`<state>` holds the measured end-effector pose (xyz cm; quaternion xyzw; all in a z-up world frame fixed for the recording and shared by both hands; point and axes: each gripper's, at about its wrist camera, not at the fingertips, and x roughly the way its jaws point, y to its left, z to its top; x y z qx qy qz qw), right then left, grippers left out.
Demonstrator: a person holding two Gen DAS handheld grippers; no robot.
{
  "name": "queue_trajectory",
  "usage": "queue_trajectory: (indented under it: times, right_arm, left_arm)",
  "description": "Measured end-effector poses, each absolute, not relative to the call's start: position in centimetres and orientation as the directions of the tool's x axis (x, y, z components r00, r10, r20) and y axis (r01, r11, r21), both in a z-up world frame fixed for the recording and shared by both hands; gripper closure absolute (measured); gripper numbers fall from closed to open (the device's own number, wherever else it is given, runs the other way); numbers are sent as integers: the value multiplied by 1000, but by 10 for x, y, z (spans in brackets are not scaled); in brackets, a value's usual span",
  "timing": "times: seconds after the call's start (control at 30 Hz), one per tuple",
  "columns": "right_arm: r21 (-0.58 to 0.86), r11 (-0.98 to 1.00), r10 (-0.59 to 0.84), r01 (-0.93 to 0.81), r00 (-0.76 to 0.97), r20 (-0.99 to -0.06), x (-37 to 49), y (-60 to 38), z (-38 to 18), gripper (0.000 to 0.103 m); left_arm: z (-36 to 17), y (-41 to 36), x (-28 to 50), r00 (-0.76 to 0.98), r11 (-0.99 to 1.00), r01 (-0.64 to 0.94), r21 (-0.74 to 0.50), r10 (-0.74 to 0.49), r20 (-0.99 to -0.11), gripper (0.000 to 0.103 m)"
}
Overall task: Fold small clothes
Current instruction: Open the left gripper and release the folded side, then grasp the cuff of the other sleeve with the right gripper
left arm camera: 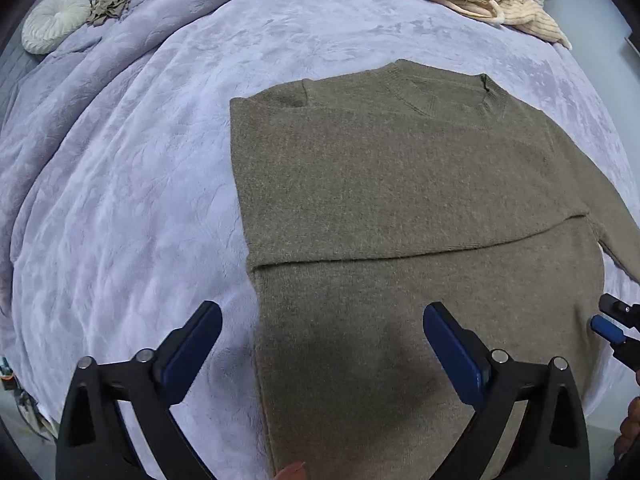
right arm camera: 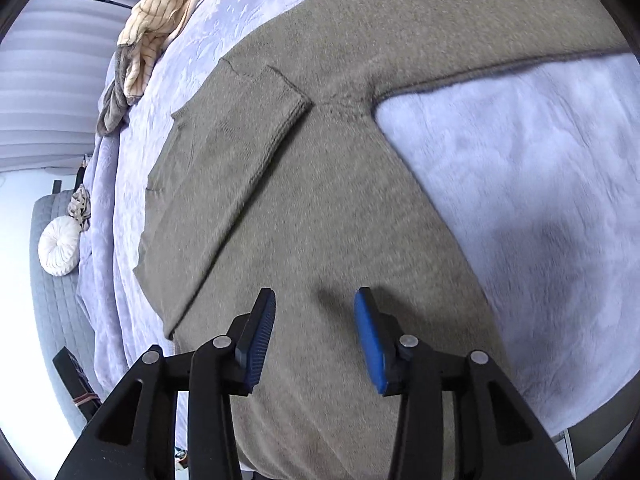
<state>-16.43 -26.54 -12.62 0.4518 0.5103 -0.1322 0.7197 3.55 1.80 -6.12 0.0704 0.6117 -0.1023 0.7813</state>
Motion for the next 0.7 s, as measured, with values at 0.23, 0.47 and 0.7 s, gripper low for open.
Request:
queue_trajectory:
  times: [0.23,0.47,0.7]
  right_arm:
    - [535,543,289,647,454,-843,-184,-265,-125,41]
    - [545,520,271,658,478,-836,-204,-279,-122,41]
    - [562,446,196,697,537,-821,-235,-328,-117,41]
  left_arm:
    - [-63,-2,25,184,955,297,-8,-65,-981,2]
    - [-76,-26,12,77,942,330,-66,-97,-992,2]
    - [-78,-77,0,60,919,385,-86,-118,-991,2]
